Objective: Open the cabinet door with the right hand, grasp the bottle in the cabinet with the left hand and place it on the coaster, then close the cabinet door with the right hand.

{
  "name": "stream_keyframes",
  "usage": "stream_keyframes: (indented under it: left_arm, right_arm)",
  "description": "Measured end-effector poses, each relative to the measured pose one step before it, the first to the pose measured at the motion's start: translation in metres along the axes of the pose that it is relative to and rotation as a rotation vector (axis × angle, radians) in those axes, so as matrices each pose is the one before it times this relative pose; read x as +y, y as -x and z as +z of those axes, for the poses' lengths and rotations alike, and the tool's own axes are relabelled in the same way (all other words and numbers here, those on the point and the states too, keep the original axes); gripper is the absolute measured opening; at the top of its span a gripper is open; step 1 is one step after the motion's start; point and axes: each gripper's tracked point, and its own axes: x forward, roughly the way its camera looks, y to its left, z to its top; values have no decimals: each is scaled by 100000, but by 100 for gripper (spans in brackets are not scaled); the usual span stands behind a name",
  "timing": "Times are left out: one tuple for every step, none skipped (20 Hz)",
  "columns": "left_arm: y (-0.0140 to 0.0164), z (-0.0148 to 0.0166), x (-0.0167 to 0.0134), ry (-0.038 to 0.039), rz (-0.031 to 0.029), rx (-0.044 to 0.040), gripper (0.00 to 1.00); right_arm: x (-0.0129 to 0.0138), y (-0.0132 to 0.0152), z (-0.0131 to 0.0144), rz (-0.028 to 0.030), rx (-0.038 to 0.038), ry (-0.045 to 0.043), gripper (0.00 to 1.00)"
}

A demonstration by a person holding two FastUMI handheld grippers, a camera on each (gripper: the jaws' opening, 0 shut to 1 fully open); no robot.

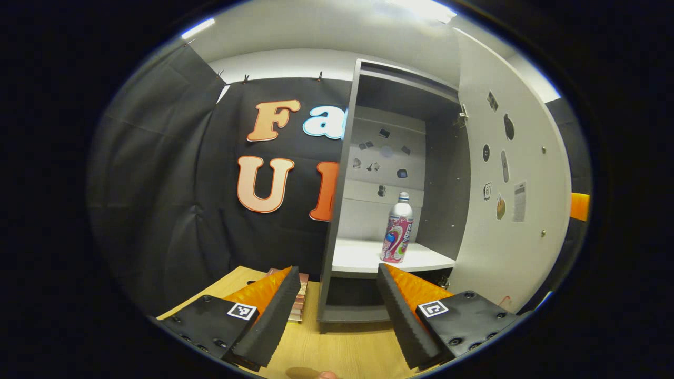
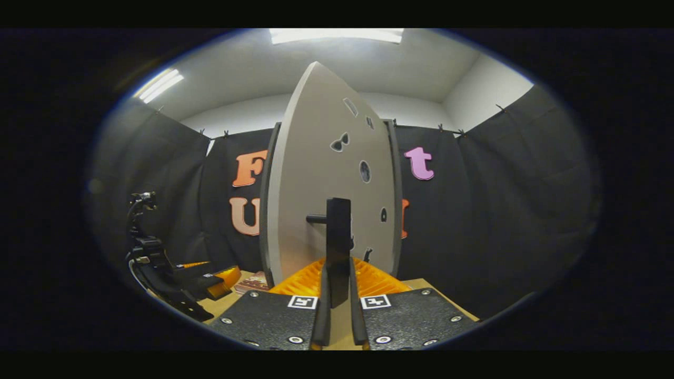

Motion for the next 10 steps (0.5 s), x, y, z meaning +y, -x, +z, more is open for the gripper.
stream_keyframes:
  left_arm:
    - [342, 168, -725, -1217, 17, -342, 95]
    - [-68, 409, -703, -1179, -248, -677, 95]
    - [-55, 289, -679, -1090, -492, -565, 95]
    - [69, 102, -694, -788, -958, -398, 95]
    - [-115, 313, -733, -542, -1082, -370, 95]
    - [-239, 364, -648, -492, -1023, -570, 95]
    - [-203, 273, -497, -463, -675, -771, 95]
    - [-190, 51, -450, -488, -633, -342, 95]
    - [-331, 102, -547, -361, -772, -57, 95]
    - [-402, 22, -592, -358, -1170, 365, 95]
  right_arm:
    - [-1542, 612, 88, -1092, -395, 1098, 16]
    - [-1522, 373, 79, -1463, -754, 1988, 19]
    - [-1409, 150, -255, -1301, 164, 2904, 17]
    - [-950, -182, -409, -798, 131, 3496, 22]
    - [-1368, 285, -264, -1248, 393, 3569, 19]
    - [-1133, 181, -187, -709, -181, 2800, 19]
    - [-874, 239, 149, 261, -1016, 953, 27]
    - [-551, 264, -184, 777, 320, -107, 19]
    - [-442, 314, 2, 778, -331, -427, 22]
    - [-645, -38, -41, -184, -71, -433, 25]
